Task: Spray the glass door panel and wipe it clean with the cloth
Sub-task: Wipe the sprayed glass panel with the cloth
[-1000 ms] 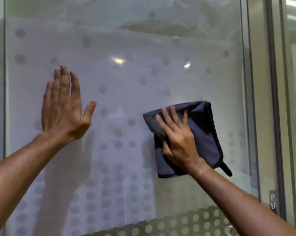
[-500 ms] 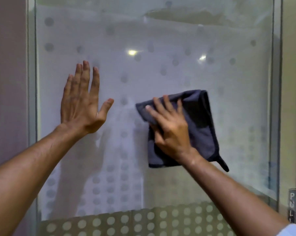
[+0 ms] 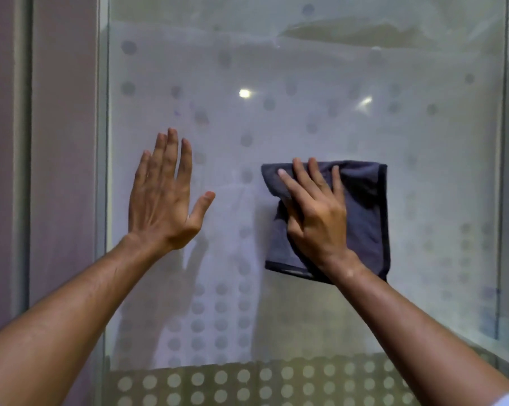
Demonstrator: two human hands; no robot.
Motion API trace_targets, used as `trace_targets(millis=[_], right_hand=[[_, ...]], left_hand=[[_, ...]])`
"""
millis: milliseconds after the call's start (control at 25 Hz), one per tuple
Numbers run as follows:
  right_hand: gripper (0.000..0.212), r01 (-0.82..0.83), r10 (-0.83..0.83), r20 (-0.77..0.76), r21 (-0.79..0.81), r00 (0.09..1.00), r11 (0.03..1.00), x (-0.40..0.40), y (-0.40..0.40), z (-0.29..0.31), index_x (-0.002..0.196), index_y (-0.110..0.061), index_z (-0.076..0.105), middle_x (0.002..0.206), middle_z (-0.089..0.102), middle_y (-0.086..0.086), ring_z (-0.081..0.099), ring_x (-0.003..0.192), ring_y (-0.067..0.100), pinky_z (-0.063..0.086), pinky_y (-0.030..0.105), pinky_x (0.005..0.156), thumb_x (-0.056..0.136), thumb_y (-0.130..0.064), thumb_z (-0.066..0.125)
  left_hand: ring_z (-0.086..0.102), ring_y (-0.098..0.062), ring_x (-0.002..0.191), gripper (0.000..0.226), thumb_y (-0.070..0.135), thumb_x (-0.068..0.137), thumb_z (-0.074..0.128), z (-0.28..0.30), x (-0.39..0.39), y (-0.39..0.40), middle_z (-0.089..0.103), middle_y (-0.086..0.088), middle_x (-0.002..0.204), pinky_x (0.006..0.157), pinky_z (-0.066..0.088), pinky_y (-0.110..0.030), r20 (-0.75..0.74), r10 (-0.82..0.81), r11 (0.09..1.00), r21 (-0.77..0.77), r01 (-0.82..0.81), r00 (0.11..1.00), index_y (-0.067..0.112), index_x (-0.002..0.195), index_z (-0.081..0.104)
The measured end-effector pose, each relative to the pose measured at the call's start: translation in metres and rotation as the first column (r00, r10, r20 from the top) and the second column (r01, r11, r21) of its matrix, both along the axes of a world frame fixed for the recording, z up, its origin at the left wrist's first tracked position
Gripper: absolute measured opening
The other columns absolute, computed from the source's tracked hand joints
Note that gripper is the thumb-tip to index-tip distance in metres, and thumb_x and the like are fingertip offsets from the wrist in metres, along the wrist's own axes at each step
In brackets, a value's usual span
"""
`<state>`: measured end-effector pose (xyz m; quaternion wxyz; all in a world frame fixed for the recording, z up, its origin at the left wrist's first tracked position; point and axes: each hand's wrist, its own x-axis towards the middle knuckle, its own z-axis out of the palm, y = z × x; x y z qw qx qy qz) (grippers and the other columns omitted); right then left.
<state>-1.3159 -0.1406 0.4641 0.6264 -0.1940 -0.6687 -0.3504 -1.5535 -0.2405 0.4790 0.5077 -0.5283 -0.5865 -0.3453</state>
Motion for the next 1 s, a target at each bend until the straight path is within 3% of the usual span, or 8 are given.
trace_targets(millis=[120,240,320,440,600,800,880,1000], right_hand=[[0.042,-0.096,0.085,0.173,0.057,0.981,0.994,-0.028,-0.008,-0.008,0.131,-0.011,0.062,0.142,0.054,0.013,0.044,0.136,0.037,0.023,0.061,0.115,0.089,-0.013,0.056],[0.039,-0.175,0.164,0.379,-0.007,0.911,0.985,-0.021,-0.007,-0.038,0.129,-0.006,0.062,0.143,0.050,0.023,0.039,0.138,0.041,0.025,0.053,0.116,0.092,-0.013,0.055],[0.048,-0.066,0.075,0.270,-0.040,0.960,0.997,-0.007,-0.005,-0.040,0.134,-0.009,0.059,0.147,0.041,0.028,0.033,0.140,0.045,0.025,0.053,0.116,0.090,-0.028,0.061],[0.077,0.182,-0.177,0.045,-0.157,0.983,0.971,0.003,-0.007,-0.029,0.147,-0.023,0.044,0.157,0.026,0.026,0.015,0.146,0.049,0.008,0.066,0.115,0.082,-0.063,0.056],[0.063,0.199,-0.189,0.124,-0.073,0.974,0.977,-0.017,-0.013,-0.038,0.145,-0.025,0.046,0.155,0.029,0.026,0.016,0.143,0.054,0.011,0.078,0.105,0.084,-0.039,0.052],[0.057,0.190,-0.224,0.348,0.128,0.911,0.973,-0.016,-0.011,-0.062,0.141,-0.020,0.052,0.149,0.040,0.027,0.030,0.138,0.053,0.023,0.076,0.104,0.084,-0.027,0.060],[0.053,0.184,-0.222,0.297,0.152,0.929,0.971,-0.013,-0.007,-0.050,0.138,-0.019,0.055,0.146,0.046,0.024,0.037,0.136,0.051,0.027,0.074,0.103,0.085,-0.026,0.059],[0.051,0.184,-0.189,0.127,0.050,0.974,0.982,-0.030,-0.012,-0.015,0.138,-0.018,0.056,0.145,0.049,0.019,0.040,0.135,0.048,0.025,0.073,0.105,0.087,-0.024,0.052]], left_hand=[[-0.012,-0.023,0.151,0.088,0.059,0.089,0.028,0.001,0.000,0.000,-0.010,-0.013,0.163,0.122,-0.005,-0.040,-0.006,-0.014,1.000,0.007,0.014,1.000,0.010,0.155,-0.005],[-0.011,-0.023,0.151,0.088,0.059,0.089,0.030,0.001,-0.002,-0.001,-0.009,-0.013,0.164,0.123,-0.004,-0.040,-0.006,-0.032,0.999,0.010,0.032,0.999,0.011,0.155,-0.004],[-0.012,-0.023,0.151,0.088,0.059,0.089,0.029,0.000,-0.002,-0.001,-0.010,-0.012,0.163,0.123,-0.003,-0.041,-0.005,-0.034,0.999,0.010,0.034,0.999,0.011,0.155,-0.005],[-0.011,-0.023,0.151,0.088,0.059,0.089,0.027,0.000,-0.002,0.000,-0.010,-0.013,0.163,0.123,-0.001,-0.043,-0.008,-0.032,0.999,0.013,0.032,0.999,0.011,0.155,-0.005],[-0.011,-0.024,0.151,0.089,0.060,0.089,0.028,0.000,-0.002,0.001,-0.009,-0.013,0.163,0.123,-0.002,-0.042,-0.007,-0.037,0.999,0.019,0.038,0.999,0.010,0.155,-0.004],[-0.010,-0.024,0.151,0.090,0.060,0.088,0.030,0.001,-0.003,0.000,-0.008,-0.013,0.163,0.123,0.000,-0.044,-0.004,-0.062,0.998,0.013,0.062,0.998,0.010,0.155,-0.003],[-0.010,-0.024,0.151,0.091,0.061,0.088,0.030,0.001,-0.006,-0.003,-0.008,-0.013,0.163,0.123,0.000,-0.043,0.000,-0.061,0.998,0.011,0.061,0.998,0.010,0.155,-0.003],[-0.010,-0.024,0.151,0.091,0.063,0.088,0.028,0.004,-0.016,-0.008,-0.009,-0.012,0.163,0.123,-0.001,-0.042,0.008,-0.045,0.999,0.011,0.045,0.999,0.010,0.155,-0.004]])
